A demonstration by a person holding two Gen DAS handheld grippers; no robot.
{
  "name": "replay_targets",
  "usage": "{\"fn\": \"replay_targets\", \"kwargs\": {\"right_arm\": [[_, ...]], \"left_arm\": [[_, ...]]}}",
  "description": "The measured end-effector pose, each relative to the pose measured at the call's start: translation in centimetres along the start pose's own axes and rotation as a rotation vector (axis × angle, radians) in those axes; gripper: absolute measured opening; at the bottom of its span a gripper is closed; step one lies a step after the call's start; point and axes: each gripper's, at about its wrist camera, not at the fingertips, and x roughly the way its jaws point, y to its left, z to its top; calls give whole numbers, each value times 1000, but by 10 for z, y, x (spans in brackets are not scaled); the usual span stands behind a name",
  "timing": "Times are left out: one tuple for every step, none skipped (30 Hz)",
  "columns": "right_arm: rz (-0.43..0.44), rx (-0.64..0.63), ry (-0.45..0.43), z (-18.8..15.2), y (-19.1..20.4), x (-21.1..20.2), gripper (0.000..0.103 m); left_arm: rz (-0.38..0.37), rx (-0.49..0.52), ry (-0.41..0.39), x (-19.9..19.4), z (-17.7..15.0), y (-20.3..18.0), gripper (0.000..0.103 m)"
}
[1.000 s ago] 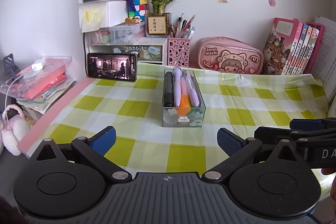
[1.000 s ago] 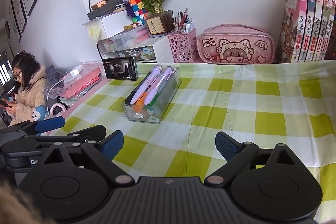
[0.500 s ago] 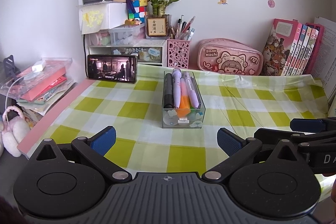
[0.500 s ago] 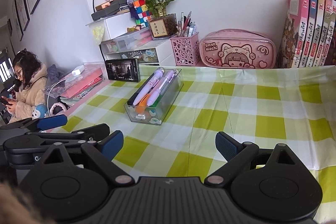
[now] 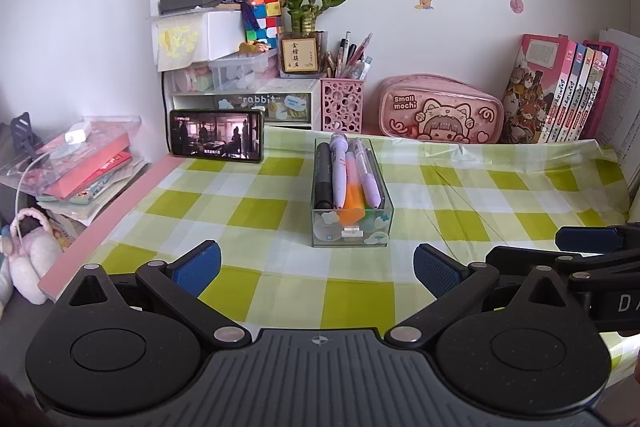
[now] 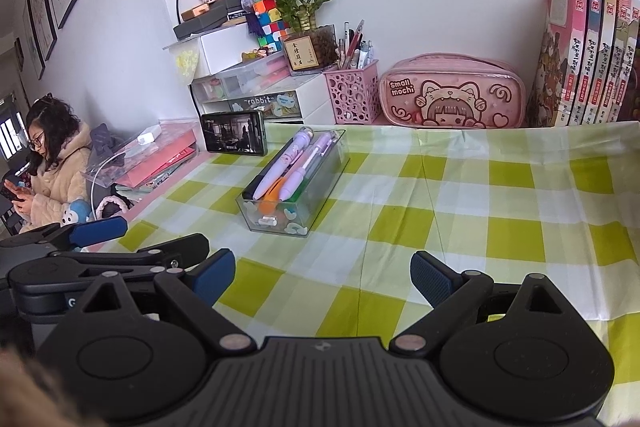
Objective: Organize stationery
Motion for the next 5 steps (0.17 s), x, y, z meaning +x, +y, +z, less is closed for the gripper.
{"fn": "replay_targets", "kwargs": {"right_arm": [[1, 1, 0, 0, 0, 0, 84], [2, 2, 0, 0, 0, 0, 84], [1, 1, 0, 0, 0, 0, 84], [2, 1, -1, 0, 0, 0, 84], [1, 1, 0, 0, 0, 0, 84]], "left_arm": [[0, 0, 0, 0, 0, 0, 98], [0, 0, -1, 0, 0, 0, 98], [1, 1, -2, 0, 1, 0, 98], [2, 2, -3, 0, 1, 0, 98], [3, 3, -4, 0, 1, 0, 98]]}}
